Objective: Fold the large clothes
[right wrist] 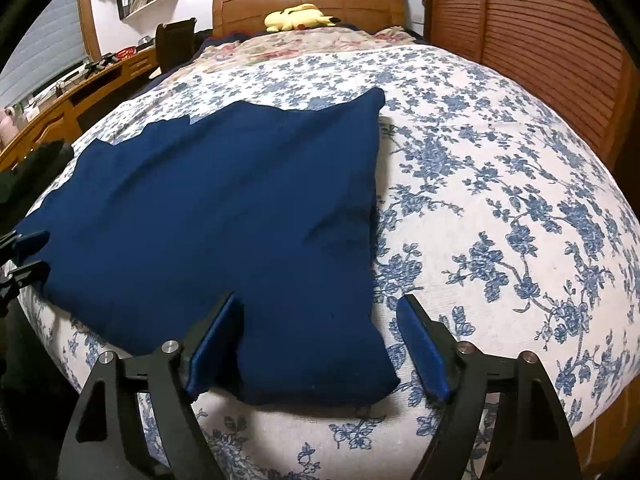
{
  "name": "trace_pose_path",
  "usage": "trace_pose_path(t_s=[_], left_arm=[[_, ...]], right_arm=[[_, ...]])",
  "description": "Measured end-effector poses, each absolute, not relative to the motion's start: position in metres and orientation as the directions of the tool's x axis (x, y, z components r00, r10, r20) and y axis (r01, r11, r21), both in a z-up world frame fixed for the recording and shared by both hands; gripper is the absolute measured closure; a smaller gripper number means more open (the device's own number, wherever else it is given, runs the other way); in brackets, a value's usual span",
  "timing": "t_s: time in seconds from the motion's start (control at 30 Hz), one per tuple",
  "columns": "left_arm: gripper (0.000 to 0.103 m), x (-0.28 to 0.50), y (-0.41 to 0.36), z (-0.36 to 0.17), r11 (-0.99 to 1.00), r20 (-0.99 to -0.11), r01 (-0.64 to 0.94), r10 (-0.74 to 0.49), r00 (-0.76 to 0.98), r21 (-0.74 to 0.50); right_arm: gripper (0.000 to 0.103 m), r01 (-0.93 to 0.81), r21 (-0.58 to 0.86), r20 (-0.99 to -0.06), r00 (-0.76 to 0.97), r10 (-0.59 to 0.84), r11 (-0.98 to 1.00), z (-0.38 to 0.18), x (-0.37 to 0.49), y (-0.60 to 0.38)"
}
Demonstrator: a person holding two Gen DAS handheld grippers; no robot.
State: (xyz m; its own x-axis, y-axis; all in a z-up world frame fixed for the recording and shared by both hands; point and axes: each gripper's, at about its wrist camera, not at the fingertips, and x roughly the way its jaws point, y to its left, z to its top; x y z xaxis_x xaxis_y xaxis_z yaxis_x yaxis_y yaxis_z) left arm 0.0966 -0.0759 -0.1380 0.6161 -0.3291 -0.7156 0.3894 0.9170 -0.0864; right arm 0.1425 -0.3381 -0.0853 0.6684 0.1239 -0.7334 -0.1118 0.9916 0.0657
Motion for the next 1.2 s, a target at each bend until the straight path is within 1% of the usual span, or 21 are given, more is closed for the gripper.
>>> trace_pose_path(t_s=[0.03, 0.07, 0.13, 0.3, 0.4, 0.47, 0.53, 0.67, 0.87, 1.03, 1.2], left_arm=[[0.032, 0.096, -0.076, -0.139, 0.917, -0.716, 0.389, -0.328, 0.616, -0.085], [0.032, 0.096, -0.076, -0.139, 0.917, -0.716, 0.389, -0.328, 0.617, -0.085], [0.032, 0.097, -0.075, -0.140, 0.917, -0.715, 0.388, -0.329, 0.617, -0.087], [0.032, 0.097, -0.075, -0.142, 0.918, -0.715, 0.387, -0.330, 0.617, -0.090], [0.032, 0.097, -0.075, -0.142, 0.918, -0.715, 0.386, -0.330, 0.616, -0.091], [0.032, 0.097, -0.075, -0.142, 0.919, -0.715, 0.384, -0.330, 0.616, -0.093], [0.032, 0.098, -0.076, -0.142, 0.919, -0.715, 0.383, -0.330, 0.616, -0.094], [0.032, 0.098, -0.076, -0.143, 0.919, -0.716, 0.383, -0.330, 0.615, -0.094], [0.032, 0.098, -0.075, -0.141, 0.919, -0.715, 0.381, -0.332, 0.615, -0.099], [0.032, 0.092, -0.065, -0.126, 0.925, -0.681, 0.359, -0.342, 0.648, -0.124], [0.032, 0.083, -0.048, -0.108, 0.932, -0.642, 0.340, -0.340, 0.687, -0.129]], right_arm=[[0.025, -0.133, 0.068, -0.736, 0.662, 0.139, 0.989, -0.085, 0.142, -0.335], [0.032, -0.149, 0.065, -0.734, 0.663, 0.148, 0.987, -0.086, 0.144, -0.335], [0.039, -0.167, 0.067, -0.733, 0.661, 0.162, 0.984, -0.087, 0.144, -0.333], [0.048, -0.182, 0.100, -0.731, 0.653, 0.197, 0.978, -0.089, 0.144, -0.336], [0.057, -0.188, 0.129, -0.726, 0.651, 0.222, 0.974, -0.091, 0.145, -0.342], [0.070, -0.182, 0.187, -0.715, 0.648, 0.261, 0.965, -0.090, 0.144, -0.347], [0.074, -0.183, 0.233, -0.694, 0.656, 0.295, 0.955, -0.088, 0.143, -0.351], [0.078, -0.182, 0.252, -0.661, 0.685, 0.307, 0.950, -0.084, 0.140, -0.354], [0.079, -0.214, 0.310, -0.585, 0.725, 0.363, 0.926, -0.065, 0.132, -0.359], [0.080, -0.236, 0.295, -0.568, 0.736, 0.369, 0.926, -0.052, 0.134, -0.352], [0.081, -0.287, 0.253, -0.540, 0.750, 0.382, 0.924, -0.024, 0.138, -0.328]])
